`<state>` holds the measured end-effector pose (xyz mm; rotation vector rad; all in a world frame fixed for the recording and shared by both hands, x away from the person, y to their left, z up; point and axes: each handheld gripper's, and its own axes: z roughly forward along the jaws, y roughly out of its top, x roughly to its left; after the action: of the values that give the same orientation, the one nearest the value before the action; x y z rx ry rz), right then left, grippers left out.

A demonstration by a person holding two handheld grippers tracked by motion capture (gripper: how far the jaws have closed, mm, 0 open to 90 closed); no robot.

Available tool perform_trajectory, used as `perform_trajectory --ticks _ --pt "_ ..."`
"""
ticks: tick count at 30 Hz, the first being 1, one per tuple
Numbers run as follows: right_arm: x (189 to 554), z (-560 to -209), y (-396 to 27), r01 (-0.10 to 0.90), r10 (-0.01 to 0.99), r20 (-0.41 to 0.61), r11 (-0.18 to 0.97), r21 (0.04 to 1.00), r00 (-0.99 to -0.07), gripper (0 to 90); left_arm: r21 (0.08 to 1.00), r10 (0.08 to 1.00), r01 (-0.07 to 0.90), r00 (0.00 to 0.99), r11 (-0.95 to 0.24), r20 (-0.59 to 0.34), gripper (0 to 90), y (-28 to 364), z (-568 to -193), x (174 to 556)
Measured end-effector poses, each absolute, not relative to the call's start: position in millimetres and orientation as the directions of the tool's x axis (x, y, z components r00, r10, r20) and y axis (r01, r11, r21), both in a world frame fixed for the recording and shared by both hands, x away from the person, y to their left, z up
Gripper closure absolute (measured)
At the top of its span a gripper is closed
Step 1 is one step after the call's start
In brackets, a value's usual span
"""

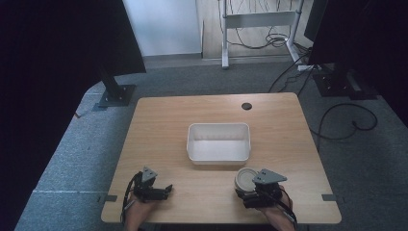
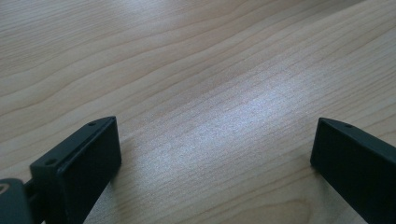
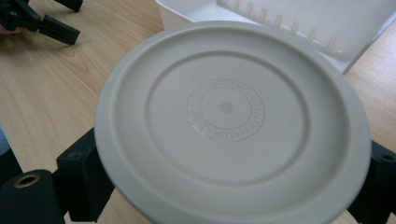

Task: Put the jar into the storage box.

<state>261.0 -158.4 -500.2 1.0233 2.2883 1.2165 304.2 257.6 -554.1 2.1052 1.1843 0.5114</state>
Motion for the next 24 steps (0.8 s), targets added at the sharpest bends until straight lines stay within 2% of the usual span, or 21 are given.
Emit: perform_trajectory --ticks 24 --pt "286.5 -484.4 -139.1 0.408 0.733 0.016 0.361 0.838 -0.680 9.1 0.708 0.858 0.600 0.514 -0.373 0.016 1.7 257.6 -554.1 304.2"
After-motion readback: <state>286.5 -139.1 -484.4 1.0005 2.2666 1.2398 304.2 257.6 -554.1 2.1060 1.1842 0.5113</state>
